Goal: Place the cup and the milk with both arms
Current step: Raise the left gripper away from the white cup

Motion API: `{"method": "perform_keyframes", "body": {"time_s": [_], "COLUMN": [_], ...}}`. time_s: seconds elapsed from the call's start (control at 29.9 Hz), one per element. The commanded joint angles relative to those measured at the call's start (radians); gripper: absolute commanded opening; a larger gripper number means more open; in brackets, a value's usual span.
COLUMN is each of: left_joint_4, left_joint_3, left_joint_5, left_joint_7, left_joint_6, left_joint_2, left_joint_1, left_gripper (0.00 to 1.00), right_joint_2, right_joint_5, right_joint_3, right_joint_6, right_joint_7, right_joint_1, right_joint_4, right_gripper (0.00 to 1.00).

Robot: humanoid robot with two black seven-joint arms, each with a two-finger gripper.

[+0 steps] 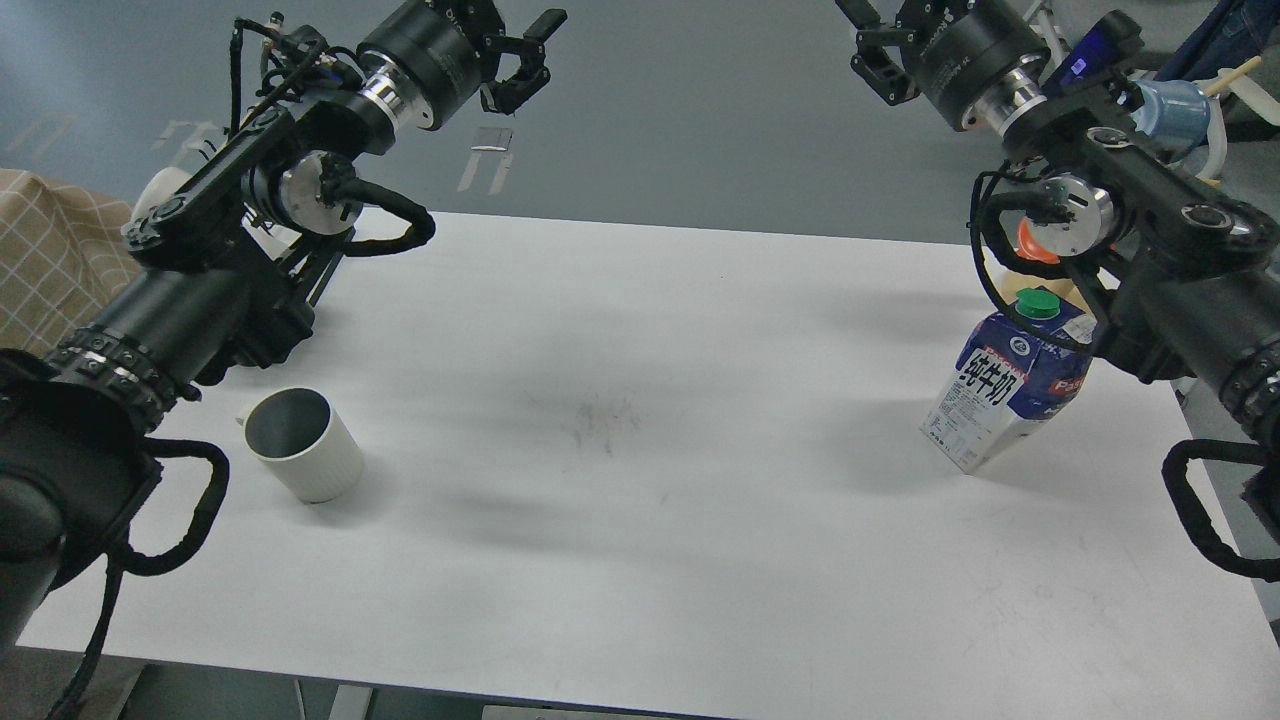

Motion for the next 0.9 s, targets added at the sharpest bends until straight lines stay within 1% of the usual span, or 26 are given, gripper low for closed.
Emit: {"method": "perform_keyframes", "body": {"time_s": [0.0,0.1,0.17,0.23,0.4,0.47,0.53,0.57,0.63,0.67,0.7,0.77,0.8,0.83,0.87], "left_joint_4": [-0.012,-0.012,-0.012,-0.014,-0.015,-0.020,-0.049,-0.067,-0.166,-0.200,-0.263,-0.326,-0.390,-0.421,-0.487], "left_joint_3": [0.002,0.006,0.013,0.011,0.020,0.057,0.098,0.112,0.184,0.200,0.229,0.255,0.287,0.302,0.330], "left_joint_5": [0.003,0.004,0.004,0.004,0.015,0.039,0.068,0.081,0.130,0.142,0.162,0.183,0.212,0.228,0.264], "left_joint_7": [-0.034,-0.029,-0.027,-0.027,-0.026,-0.027,-0.029,-0.029,-0.027,-0.027,-0.026,-0.024,-0.020,-0.015,0.000], "left_joint_6": [-0.006,-0.027,-0.035,-0.035,-0.030,-0.032,-0.033,-0.032,-0.035,-0.035,-0.035,-0.035,-0.036,-0.040,-0.049], "left_joint_2": [0.002,0.002,0.003,0.006,0.002,0.009,0.037,0.054,0.141,0.165,0.217,0.276,0.341,0.377,0.446], "left_joint_1": [0.020,0.022,0.024,0.024,0.024,0.024,0.024,0.025,0.025,0.025,0.025,0.025,0.025,0.025,0.027], "left_gripper": [0.98,0.98,0.98,0.98,0.98,0.98,0.98,0.98,0.98,0.98,0.98,0.98,0.98,0.98,0.98], "right_joint_2": [0.000,-0.008,-0.010,-0.008,-0.008,-0.008,-0.007,-0.007,-0.005,-0.005,-0.005,-0.008,-0.008,-0.010,-0.010], "right_joint_5": [0.003,0.006,0.006,0.006,0.006,0.006,0.006,0.006,0.006,0.006,0.006,0.006,0.006,0.006,0.005], "right_joint_3": [-0.001,-0.001,-0.001,-0.001,-0.001,-0.001,-0.001,-0.001,-0.001,-0.001,-0.001,-0.001,-0.001,-0.001,-0.001], "right_joint_6": [0.000,0.003,0.020,0.026,0.023,0.021,0.018,0.017,0.012,0.012,0.009,0.008,0.009,0.009,0.012], "right_joint_7": [0.002,0.005,0.028,0.038,0.040,0.041,0.041,0.041,0.041,0.041,0.041,0.041,0.041,0.041,0.041], "right_joint_1": [-0.003,-0.009,-0.010,-0.010,-0.013,-0.015,-0.015,-0.015,-0.015,-0.015,-0.015,-0.015,-0.015,-0.015,-0.016], "right_joint_4": [0.003,0.010,0.014,0.014,0.012,0.014,0.014,0.014,0.015,0.017,0.018,0.018,0.021,0.021,0.024], "right_gripper": [1.00,1.00,1.00,1.00,1.00,1.00,1.00,1.00,1.00,1.00,1.00,1.00,1.00,1.00,1.00]}}
